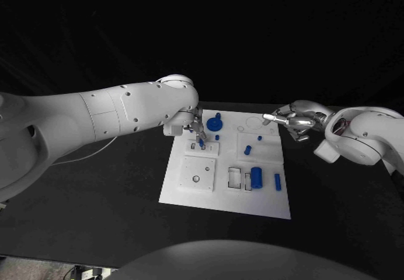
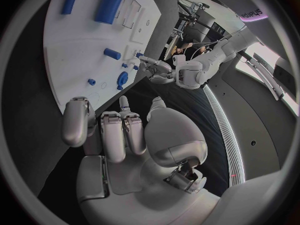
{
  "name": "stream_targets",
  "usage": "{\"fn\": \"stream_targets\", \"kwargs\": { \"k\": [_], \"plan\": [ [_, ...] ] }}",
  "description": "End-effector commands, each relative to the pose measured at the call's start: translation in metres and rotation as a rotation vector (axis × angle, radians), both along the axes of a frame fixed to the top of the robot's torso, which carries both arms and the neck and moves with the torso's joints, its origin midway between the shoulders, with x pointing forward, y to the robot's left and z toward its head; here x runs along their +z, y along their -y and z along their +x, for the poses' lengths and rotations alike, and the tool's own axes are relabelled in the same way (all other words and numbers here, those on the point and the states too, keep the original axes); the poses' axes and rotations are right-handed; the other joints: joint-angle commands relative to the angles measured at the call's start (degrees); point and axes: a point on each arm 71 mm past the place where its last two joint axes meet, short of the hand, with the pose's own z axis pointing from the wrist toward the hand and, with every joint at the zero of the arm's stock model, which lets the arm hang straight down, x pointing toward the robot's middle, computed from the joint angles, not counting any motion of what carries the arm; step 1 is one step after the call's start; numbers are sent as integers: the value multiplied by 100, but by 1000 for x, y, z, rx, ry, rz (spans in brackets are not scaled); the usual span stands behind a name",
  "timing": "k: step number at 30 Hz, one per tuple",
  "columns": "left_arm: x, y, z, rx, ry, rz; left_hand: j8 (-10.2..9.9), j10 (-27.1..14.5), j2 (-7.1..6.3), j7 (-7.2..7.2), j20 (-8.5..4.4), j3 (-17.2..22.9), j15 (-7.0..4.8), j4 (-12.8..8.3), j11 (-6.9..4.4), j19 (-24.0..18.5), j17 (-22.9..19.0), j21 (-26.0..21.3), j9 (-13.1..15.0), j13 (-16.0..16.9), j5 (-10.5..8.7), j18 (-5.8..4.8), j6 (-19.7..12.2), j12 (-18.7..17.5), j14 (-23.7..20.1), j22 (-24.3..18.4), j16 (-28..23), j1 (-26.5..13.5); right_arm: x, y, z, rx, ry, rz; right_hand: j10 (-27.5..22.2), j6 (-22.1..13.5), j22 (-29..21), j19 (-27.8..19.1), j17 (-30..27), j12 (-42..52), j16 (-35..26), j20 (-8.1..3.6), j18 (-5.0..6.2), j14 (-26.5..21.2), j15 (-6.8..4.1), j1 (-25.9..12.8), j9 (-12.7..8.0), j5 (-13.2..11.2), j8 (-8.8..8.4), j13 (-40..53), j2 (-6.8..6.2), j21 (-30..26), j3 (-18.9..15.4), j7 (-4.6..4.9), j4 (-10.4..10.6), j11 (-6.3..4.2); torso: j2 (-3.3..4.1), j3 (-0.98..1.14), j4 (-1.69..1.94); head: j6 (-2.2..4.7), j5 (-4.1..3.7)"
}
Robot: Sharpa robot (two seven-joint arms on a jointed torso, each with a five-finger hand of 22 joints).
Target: Assemble the parts on the task board
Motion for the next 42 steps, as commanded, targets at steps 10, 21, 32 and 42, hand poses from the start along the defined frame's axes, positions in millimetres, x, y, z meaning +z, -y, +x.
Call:
{"fn": "stream_targets", "kwargs": {
  "k": [10, 21, 32, 42],
  "plan": [
    [-2, -5, -2, 89, -27, 92, -36, 621, -1, -18, -38, 57, -23, 0, -36, 133, 1510, -38, 19, 1506, -11, -1, -30, 3, 602, 1069, 14, -39, -2, -1, -1, 17, -10, -8, 596, 10, 926, -45, 1122, 22, -25, 10, 45, 262, 39, 73, -10, 39, 9, 1508, 0, -31, -41, 3, 10, 43, -1, 3, 5, 1, 1],
    [-4, -5, -4, 84, -40, 93, -44, 621, -12, -18, -37, 96, -22, -2, -35, 135, 1510, -39, 30, 1506, -12, -1, -27, 3, 602, 1071, 14, -54, -2, -1, -1, 17, -14, -10, 596, 10, 927, -45, 1121, 22, -26, 11, 44, 261, 39, 85, -11, 42, 9, 1508, -2, -31, -43, 3, 6, 44, -7, 4, 0, 1, 3],
    [-7, -7, -4, 88, -43, 100, -52, 621, -21, -17, -37, 128, -22, -8, -35, 122, 1510, -48, 38, 1506, -10, 3, -29, 3, 602, 1060, 14, -61, -3, 0, -1, 16, -16, -12, 596, 10, 924, -50, 1114, 22, -32, 11, 46, 255, 39, 90, -12, 44, 9, 1508, -3, -38, -44, 3, 5, 44, -5, 3, 11, 1, 13],
    [-10, -6, -5, 84, -50, 100, -59, 621, -28, -14, -36, 152, -21, -11, -34, 109, 1510, -57, 44, 1506, -10, 7, -33, 3, 602, 1047, 14, -70, -3, -1, -1, 18, -17, -12, 596, 10, 923, -53, 1114, 22, -33, 12, 47, 254, 39, 98, -13, 47, 8, 1508, -4, -42, -47, 4, 4, 44, -4, -2, 0, 1, 20]
  ]
}}
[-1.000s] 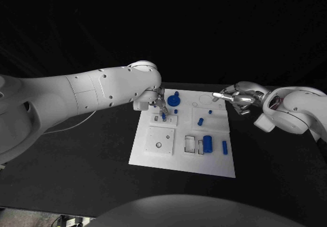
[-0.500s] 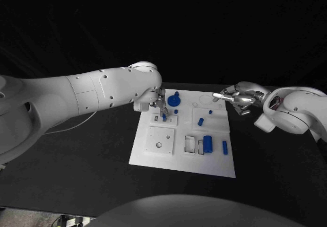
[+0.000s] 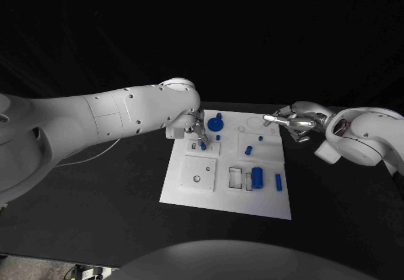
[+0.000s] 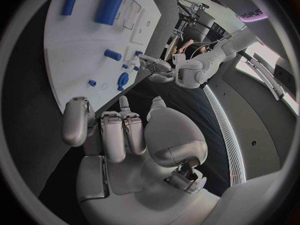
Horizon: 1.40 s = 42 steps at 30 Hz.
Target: Assemble the parts on the task board
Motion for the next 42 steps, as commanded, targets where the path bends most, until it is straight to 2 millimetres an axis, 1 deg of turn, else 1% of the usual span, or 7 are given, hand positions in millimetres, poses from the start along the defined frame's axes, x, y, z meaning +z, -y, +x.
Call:
{"fn": "stream_targets", "kwargs": {
  "k": [1, 14, 23, 29, 32, 38, 42],
  "plan": [
    [-2, -9, -2, 81, -22, 113, -36, 606, -6, -35, -37, 42, -23, 5, -19, 110, 1507, -36, 2, 1505, 17, 6, -12, 3, 602, 1049, 14, -48, -1, -1, -1, 16, -8, -7, 596, 10, 921, -33, 1115, 21, -33, -8, 47, 254, 39, 54, -9, 25, 9, 1508, -4, -27, -31, 4, -12, 44, 2, -2, -6, 1, -6],
    [-3, -11, 0, 95, -9, 95, -60, 606, -24, -28, -34, 120, -19, -7, -14, 86, 1507, -55, 21, 1505, 11, 13, -27, 3, 602, 1027, 14, -70, -1, 0, -1, 16, -8, -6, 596, 10, 921, -33, 1115, 21, -33, -8, 47, 254, 39, 54, -9, 25, 9, 1508, -4, -27, -31, 4, -12, 44, 2, 3, 2, 1, -18],
    [-3, -10, 0, 98, 3, 81, -68, 606, -45, -29, -32, 185, -17, -30, -13, 90, 1507, -56, 41, 1505, 10, 12, -23, 3, 602, 1032, 14, -73, -2, 0, -1, 17, -8, -6, 596, 10, 918, -41, 1109, 21, -39, -8, 49, 249, 40, 63, -10, 28, 8, 1508, -4, -37, -34, 4, -11, 45, 1, -5, -8, 1, -25],
    [-2, -10, -1, 101, 7, 77, -65, 606, -57, -30, -32, 206, -18, -37, -15, 90, 1507, -57, 52, 1505, 6, 12, -13, 3, 602, 1032, 14, -80, -2, 1, -2, 15, -9, -6, 596, 10, 918, -41, 1109, 21, -39, -8, 49, 249, 40, 63, -10, 28, 8, 1508, -4, -37, -34, 4, -11, 45, -3, 0, 0, 1, -37],
    [-2, -10, -2, 100, 8, 76, -64, 606, -68, -31, -33, 219, -19, -39, -16, 89, 1507, -59, 60, 1505, 2, 13, -6, 3, 602, 1030, 14, -88, -3, 2, -2, 13, -10, -6, 596, 10, 918, -41, 1109, 21, -39, -8, 49, 249, 40, 63, -10, 28, 8, 1508, -4, -37, -34, 4, -11, 45, -13, 4, 9, 1, -33],
    [-1, -9, -3, 99, 9, 77, -69, 606, -94, -34, -34, 244, -22, -49, -19, 87, 1507, -62, 71, 1505, -11, 14, -7, 3, 602, 1028, 14, -99, -4, 3, -1, 11, -12, -7, 596, 12, 917, -46, 1109, 21, -38, -6, 50, 249, 41, 89, -12, 38, 8, 1508, -3, -45, -36, 7, -17, 47, -14, 7, -2, 1, -7],
    [-1, -10, -3, 99, 9, 76, -75, 606, -114, -35, -36, 276, -26, -56, -21, 94, 1507, -61, 85, 1505, -55, 13, -6, 3, 602, 1033, 14, -112, -5, 3, -1, 10, -13, -8, 596, 12, 917, -46, 1109, 21, -38, -6, 50, 249, 41, 89, -12, 38, 8, 1508, -3, -45, -36, 7, -17, 47, -13, 4, -1, 1, -14]
  ]
}}
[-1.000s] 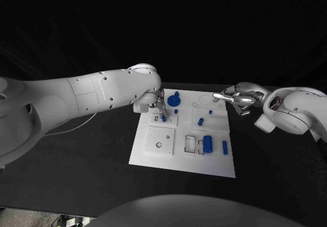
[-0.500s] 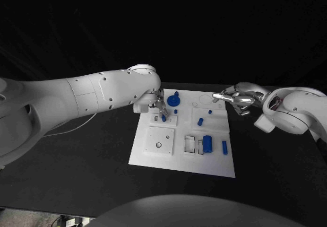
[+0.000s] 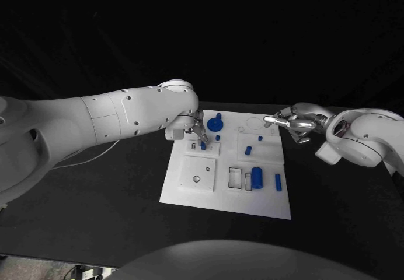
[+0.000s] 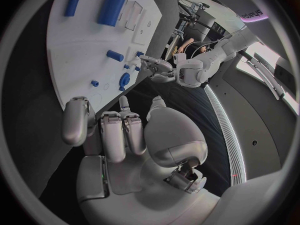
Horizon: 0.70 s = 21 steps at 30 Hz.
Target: Assemble the parts on the task board
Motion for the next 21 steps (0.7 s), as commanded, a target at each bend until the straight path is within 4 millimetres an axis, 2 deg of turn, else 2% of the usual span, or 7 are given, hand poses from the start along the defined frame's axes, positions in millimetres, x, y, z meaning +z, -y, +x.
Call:
{"fn": "stream_targets", "kwargs": {
  "k": [1, 9, 13, 21],
  "plan": [
    [0, -8, -1, 82, -9, 95, -12, 606, -21, -32, -37, 51, -27, -8, -23, 92, 1509, -17, 16, 1506, -63, 14, -13, 2, 602, 1032, 14, -24, -1, 0, -1, 16, -6, -5, 596, 12, 919, -46, 1105, 21, -16, -6, 50, 249, 41, 43, -8, 39, 8, 1507, 10, -39, -20, 7, -1, 47, 7, -2, 0, 1, -3],
    [0, -8, -2, 83, -7, 92, -18, 606, -30, -31, -38, 81, -28, -3, -23, 88, 1509, -22, 29, 1506, -104, 15, -11, 2, 602, 1027, 14, -48, -2, 2, -2, 11, -9, -7, 596, 13, 918, -48, 1100, 21, -21, -5, 51, 245, 42, 61, -9, 44, 8, 1507, 8, -43, -21, 8, -6, 47, 12, -3, 4, 1, 17],
    [0, -7, -2, 85, -3, 89, -18, 606, -30, -31, -38, 81, -28, -3, -23, 88, 1509, -22, 29, 1506, -104, 15, -11, 2, 602, 1027, 14, -48, -3, 3, -2, 9, -9, -7, 596, 13, 918, -48, 1100, 21, -21, -5, 51, 245, 42, 61, -9, 44, 8, 1507, 8, -43, -21, 8, -6, 47, 11, -10, 3, 1, 17],
    [0, -7, -1, 90, 9, 81, -24, 606, -33, -30, -39, 100, -29, 3, -22, 78, 1509, -30, 37, 1506, -122, 18, -11, 2, 602, 1017, 14, -66, -4, 4, -2, 9, -9, -6, 596, 13, 918, -48, 1100, 21, -21, -5, 51, 245, 42, 61, -9, 44, 8, 1507, 8, -43, -21, 8, -6, 47, 16, -7, -2, 1, 13]
  ]
}}
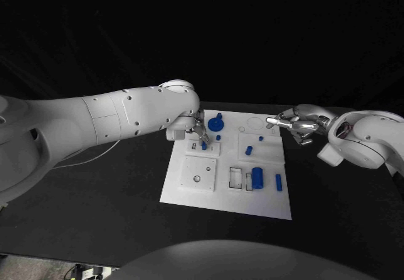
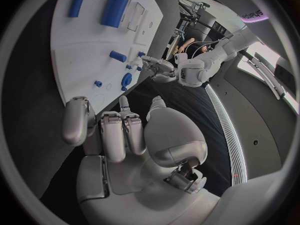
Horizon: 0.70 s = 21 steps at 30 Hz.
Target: Assemble the parts on the task board
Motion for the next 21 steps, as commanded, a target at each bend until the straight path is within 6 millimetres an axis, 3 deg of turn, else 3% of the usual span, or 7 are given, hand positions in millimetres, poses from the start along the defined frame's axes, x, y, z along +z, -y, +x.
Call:
{"fn": "stream_targets", "kwargs": {
  "k": [1, 4, 9, 13, 21],
  "plan": [
    [0, -7, 0, 88, 4, 84, -4, 606, -19, -39, -39, 37, -29, 4, -22, 81, 1509, -29, 13, 1505, -32, 18, -16, 2, 602, 1020, 14, -53, -1, -1, -1, 17, -4, -3, 596, 13, 914, -48, 1101, 22, -21, -5, 51, 244, 42, 48, -9, 20, 8, 1507, -5, -20, -21, 8, -6, 47, 5, 1, 1, 1, -13],
    [1, -6, 0, 86, 11, 83, -4, 606, -23, -40, -39, 41, -29, 4, -22, 87, 1509, -25, 16, 1505, -34, 16, -13, 2, 602, 1025, 14, -56, -1, 0, -1, 17, -5, -3, 596, 12, 912, -54, 1095, 22, -26, -4, 53, 239, 43, 61, -11, 24, 8, 1507, -7, -28, -22, 8, -9, 47, 8, -6, 5, 1, -13],
    [1, -6, 0, 82, 13, 86, -4, 606, -25, -40, -39, 43, -29, 4, -22, 84, 1509, -27, 17, 1505, -36, 17, -12, 2, 602, 1023, 14, -58, -2, 0, -2, 18, -7, -3, 596, 12, 911, -56, 1096, 22, -26, -4, 53, 239, 43, 65, -11, 26, 7, 1507, -7, -31, -22, 8, -9, 48, 8, 2, -24, 1, 0],
    [1, -8, 0, 83, 14, 88, -4, 606, -33, -43, -40, 51, -30, 2, -23, 80, 1509, -31, 21, 1505, -42, 19, -9, 2, 602, 1018, 14, -61, -3, 1, -2, 15, -9, -4, 596, 12, 912, -55, 1096, 22, -25, -4, 53, 240, 43, 74, -12, 29, 7, 1507, -8, -30, -22, 8, -11, 48, 1, 5, 7, 1, -30],
    [1, -11, -1, 82, 6, 97, -5, 606, -43, -47, -40, 65, -31, -5, -26, 77, 1509, -34, 27, 1505, -48, 20, -4, 2, 602, 1015, 14, -60, -5, 1, -2, 14, -11, -5, 596, 13, 911, -57, 1096, 22, -26, -3, 54, 240, 43, 83, -12, 33, 7, 1507, -9, -33, -22, 9, -13, 48, 1, 5, 1, 1, -8]
  ]
}}
